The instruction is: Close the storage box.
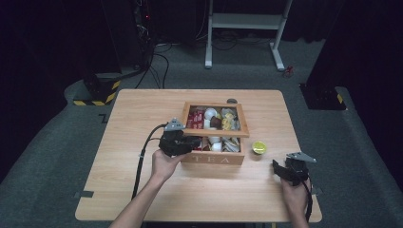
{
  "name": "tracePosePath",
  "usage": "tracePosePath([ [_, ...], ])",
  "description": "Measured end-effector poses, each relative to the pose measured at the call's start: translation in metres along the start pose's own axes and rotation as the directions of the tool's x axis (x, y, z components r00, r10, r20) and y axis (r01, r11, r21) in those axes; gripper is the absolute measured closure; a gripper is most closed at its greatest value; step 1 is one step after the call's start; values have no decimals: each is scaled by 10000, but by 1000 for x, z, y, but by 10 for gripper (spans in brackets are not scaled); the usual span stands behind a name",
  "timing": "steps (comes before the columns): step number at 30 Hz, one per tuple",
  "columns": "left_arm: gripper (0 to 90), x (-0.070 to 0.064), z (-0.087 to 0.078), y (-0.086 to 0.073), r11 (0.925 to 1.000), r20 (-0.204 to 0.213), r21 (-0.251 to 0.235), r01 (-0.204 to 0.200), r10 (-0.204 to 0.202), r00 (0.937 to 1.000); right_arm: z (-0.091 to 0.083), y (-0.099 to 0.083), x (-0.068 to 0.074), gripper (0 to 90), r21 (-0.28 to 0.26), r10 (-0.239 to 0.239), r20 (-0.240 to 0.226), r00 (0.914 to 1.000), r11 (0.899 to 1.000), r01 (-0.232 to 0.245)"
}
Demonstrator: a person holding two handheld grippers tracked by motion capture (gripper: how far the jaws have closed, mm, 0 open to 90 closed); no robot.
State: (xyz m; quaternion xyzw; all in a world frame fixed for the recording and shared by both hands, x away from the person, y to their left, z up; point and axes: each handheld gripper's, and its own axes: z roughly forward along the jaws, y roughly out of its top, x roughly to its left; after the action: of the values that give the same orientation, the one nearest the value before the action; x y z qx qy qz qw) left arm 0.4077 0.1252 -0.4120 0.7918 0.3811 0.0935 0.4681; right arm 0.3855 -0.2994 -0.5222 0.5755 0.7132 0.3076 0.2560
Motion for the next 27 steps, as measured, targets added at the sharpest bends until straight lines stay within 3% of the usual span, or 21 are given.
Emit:
tracePosePath([
  [14,688,-1,4,-9,9994,19,334,-16,15,10000,0,0,0,390,-8,-24,-3,10000,10000,24],
  [27,698,-2,8,-19,9996,-139,290,11,-7,9999,0,0,-1,390,-17,-67,-6,10000,10000,67],
])
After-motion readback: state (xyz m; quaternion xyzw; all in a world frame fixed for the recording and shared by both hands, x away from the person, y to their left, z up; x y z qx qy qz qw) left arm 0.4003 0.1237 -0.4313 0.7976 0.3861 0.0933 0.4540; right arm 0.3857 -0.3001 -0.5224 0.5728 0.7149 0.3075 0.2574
